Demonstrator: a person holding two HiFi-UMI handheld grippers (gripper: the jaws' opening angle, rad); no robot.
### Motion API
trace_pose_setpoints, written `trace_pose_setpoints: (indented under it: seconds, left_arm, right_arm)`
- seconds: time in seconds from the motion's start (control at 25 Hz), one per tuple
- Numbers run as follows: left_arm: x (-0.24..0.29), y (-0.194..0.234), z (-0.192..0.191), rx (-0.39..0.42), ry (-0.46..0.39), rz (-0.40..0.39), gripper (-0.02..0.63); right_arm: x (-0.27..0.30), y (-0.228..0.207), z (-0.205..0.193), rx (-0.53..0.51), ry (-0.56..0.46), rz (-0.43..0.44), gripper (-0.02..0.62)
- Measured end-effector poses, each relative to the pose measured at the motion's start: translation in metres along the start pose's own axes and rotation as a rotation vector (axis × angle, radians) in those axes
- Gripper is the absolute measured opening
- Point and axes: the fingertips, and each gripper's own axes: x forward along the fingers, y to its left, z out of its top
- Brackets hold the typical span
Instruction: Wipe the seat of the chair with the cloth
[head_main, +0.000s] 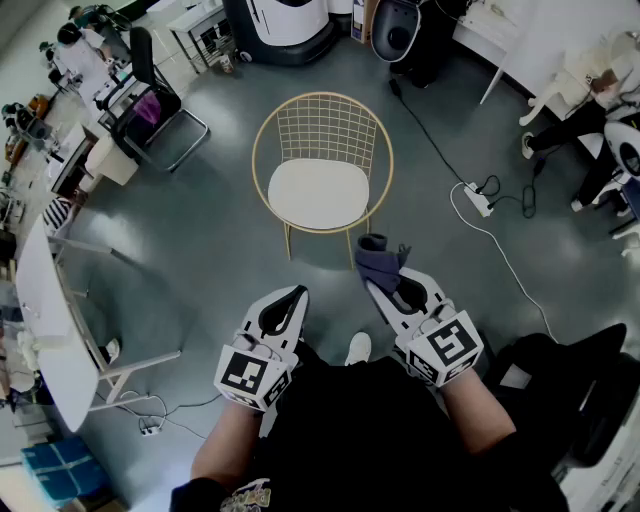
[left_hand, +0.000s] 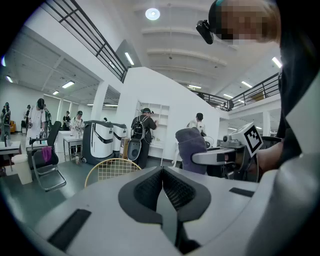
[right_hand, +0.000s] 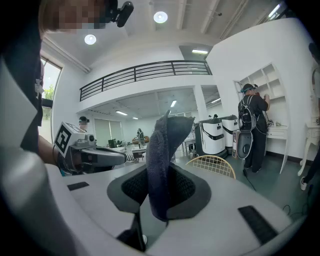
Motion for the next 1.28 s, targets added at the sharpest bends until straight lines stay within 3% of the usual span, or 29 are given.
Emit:
trace_pose_setpoints:
  seconds: [0.64,1.28]
  left_arm:
    - [-0.012,0.014,0.002,-0.002,0.003,0.013,0.018]
    - [-0.023,0.115,0.009,-0.032,0.015,-0.021,0.018]
  right_arm:
    - [0.012,0.009,0.008,0.011,-0.032,0.023,0.094]
    - [0.107,0.02,0.033,0.031,-0.004,-0.032,0.094]
